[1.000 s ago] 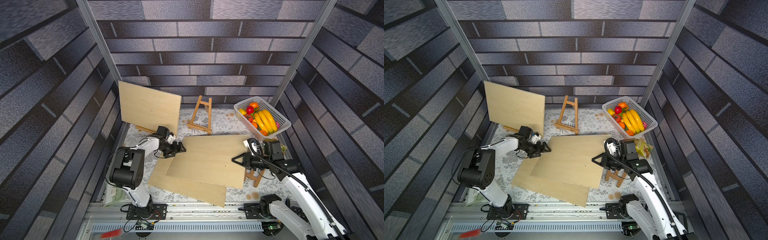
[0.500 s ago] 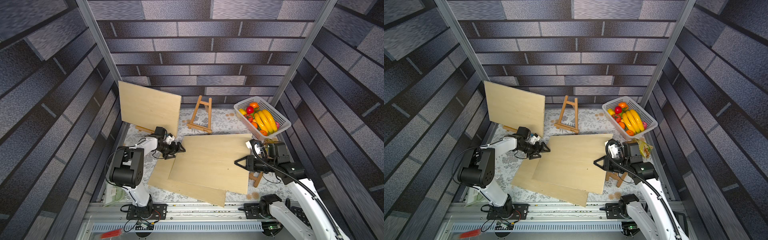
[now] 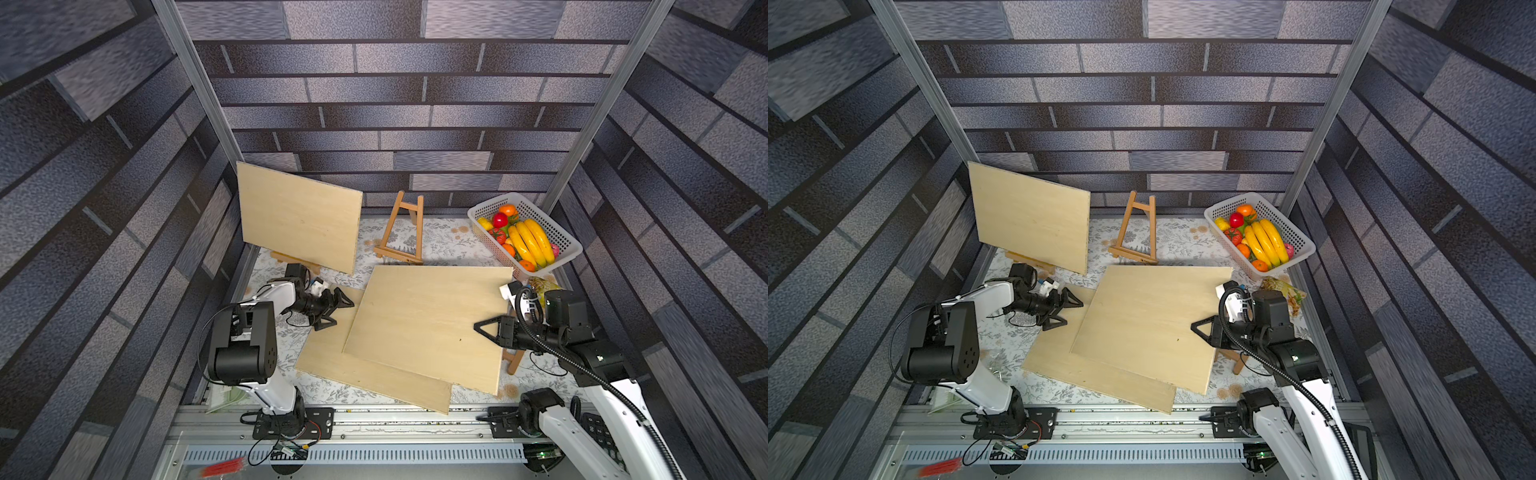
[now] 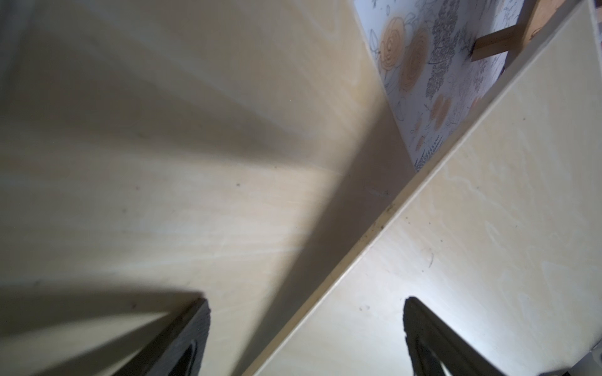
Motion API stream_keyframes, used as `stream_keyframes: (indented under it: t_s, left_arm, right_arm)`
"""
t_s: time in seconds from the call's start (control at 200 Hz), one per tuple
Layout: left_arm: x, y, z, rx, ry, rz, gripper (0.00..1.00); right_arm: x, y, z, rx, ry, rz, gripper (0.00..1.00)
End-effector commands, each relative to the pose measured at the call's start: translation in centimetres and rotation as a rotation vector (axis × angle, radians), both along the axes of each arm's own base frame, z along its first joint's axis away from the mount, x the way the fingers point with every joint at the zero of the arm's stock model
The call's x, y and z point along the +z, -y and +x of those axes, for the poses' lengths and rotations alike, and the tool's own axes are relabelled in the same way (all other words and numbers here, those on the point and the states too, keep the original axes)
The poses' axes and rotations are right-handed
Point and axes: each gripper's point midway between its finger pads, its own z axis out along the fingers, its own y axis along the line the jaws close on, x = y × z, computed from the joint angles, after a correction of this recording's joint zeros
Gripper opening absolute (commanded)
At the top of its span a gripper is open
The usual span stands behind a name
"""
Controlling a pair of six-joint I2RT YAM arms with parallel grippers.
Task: Assemble the easel
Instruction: Pick up the drawing board.
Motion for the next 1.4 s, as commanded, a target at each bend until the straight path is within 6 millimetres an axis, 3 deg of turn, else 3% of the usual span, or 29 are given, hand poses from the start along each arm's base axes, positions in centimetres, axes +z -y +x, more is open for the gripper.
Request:
stream_keyframes:
  t_s: [0.0, 0.386, 0.546, 0.601, 0.626, 0.767, 0.977, 1.152, 1.393]
  left_arm:
    - [0.2, -0.1, -1.3, 0.0, -0.039, -0.003, 0.95]
    - [0.6, -0.4, -1.3, 0.012, -0.024, 0.0, 0.95]
    - [0.7, -0.4, -1.5, 0.015, -0.023, -0.003, 0.94]
    - [0.8, -0.4, -1.6, 0.016, -0.02, -0.004, 0.95]
    - [0.8, -0.4, -1.5, 0.018, -0.019, -0.004, 0.95]
    - [0.9, -0.3, -1.7, 0.027, -0.021, -0.019, 0.95]
    - [2.3, 1.3, -1.3, 0.034, 0.034, -0.091, 0.95]
    - [4.7, 2.7, -0.2, 0.064, 0.117, -0.211, 0.95]
    - [6.5, 4.0, 1.3, 0.051, 0.188, -0.295, 0.95]
  right_arm:
    - [4.7, 0.6, 2.2, -0.065, 0.251, 0.013, 0.0]
    - [9.1, 2.0, 3.0, -0.145, 0.369, -0.04, 0.0]
    - [11.3, 2.0, 3.3, -0.143, 0.432, -0.034, 0.0]
    - [11.2, 1.9, 3.5, -0.134, 0.434, -0.044, 0.0]
    - [12.6, 2.0, 3.3, -0.132, 0.47, -0.042, 0.0]
    - [13.6, 1.7, 3.8, -0.117, 0.5, -0.053, 0.0]
    - [13.4, 1.2, 5.0, -0.107, 0.471, -0.035, 0.0]
    - [13.2, 0.8, 5.5, -0.108, 0.439, 0.01, 0.0]
    - [12.9, 0.3, 4.6, -0.057, 0.383, 0.033, 0.0]
